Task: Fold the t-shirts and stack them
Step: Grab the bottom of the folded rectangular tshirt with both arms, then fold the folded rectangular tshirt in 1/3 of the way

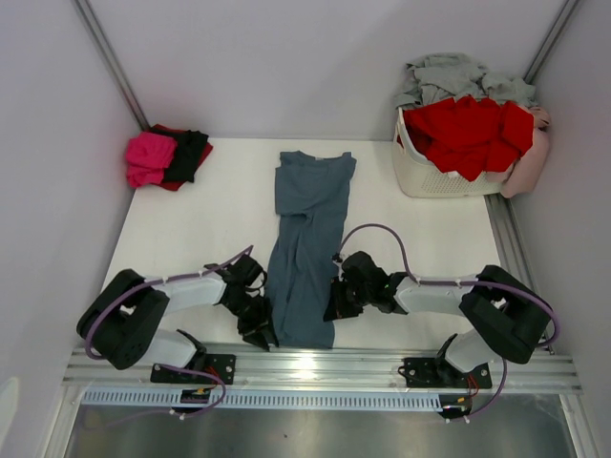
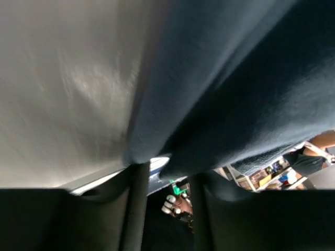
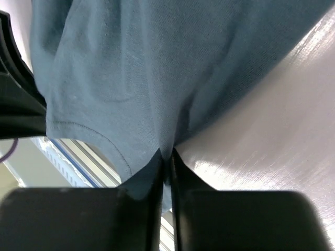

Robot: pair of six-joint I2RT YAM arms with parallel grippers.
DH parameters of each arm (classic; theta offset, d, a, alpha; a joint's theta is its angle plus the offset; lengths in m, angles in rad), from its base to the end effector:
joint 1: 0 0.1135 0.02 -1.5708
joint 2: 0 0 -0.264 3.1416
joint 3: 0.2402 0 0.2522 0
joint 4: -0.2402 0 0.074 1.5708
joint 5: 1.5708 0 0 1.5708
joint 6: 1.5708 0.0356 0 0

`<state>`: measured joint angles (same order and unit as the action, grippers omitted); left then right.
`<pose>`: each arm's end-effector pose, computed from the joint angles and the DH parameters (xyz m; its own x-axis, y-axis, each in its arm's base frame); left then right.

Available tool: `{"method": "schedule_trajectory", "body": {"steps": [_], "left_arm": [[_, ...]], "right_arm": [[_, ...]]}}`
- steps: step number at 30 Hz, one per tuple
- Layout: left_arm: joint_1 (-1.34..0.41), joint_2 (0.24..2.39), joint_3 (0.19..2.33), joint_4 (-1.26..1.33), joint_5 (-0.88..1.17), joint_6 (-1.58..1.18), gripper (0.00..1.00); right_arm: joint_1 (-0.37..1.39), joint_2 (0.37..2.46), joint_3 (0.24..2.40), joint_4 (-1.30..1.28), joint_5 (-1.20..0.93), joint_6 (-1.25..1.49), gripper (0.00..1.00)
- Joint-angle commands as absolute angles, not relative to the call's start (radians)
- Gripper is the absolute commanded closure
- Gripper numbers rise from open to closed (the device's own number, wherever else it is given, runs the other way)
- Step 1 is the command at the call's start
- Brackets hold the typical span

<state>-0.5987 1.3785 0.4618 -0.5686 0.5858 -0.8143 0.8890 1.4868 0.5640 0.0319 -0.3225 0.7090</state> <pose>0.1335 -0.1149 0.1115 -0.9348 -0.0958 0.3420 -0.2495 0.8626 -0.4402 0.1559 0.2100 0.1337 -0.9332 -0.1699 -0.3167 -0.3352 0.7293 0.5964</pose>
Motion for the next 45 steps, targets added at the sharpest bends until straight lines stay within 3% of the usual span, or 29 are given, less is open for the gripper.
{"method": "schedule_trajectory", "body": {"steps": [1, 2, 10, 32, 45], "left_arm": [[-0.617, 1.414, 0.456, -0.548, 0.545, -0.802, 0.66], [-0.617, 1.41, 0.471, -0.557, 0.543, -0.801, 0.71], [-0.617, 1.368, 0.575, -0.663, 0.489, -0.761, 0.99], [-0.571, 1.309, 0.925, -0.907, 0.305, -0.661, 0.99], [-0.48, 1.403, 1.222, -0.919, 0.307, -0.629, 0.99]], "right_arm": [[0.899, 1.496, 0.569, 0.019, -0.334, 0.692, 0.96], [0.899, 1.493, 0.574, 0.011, -0.328, 0.686, 1.0], [0.891, 1.453, 0.672, -0.106, -0.253, 0.614, 1.0], [0.741, 1.348, 0.788, -0.155, -0.268, 0.538, 1.0], [0.657, 1.48, 0.951, -0.101, -0.339, 0.537, 1.0]]}}
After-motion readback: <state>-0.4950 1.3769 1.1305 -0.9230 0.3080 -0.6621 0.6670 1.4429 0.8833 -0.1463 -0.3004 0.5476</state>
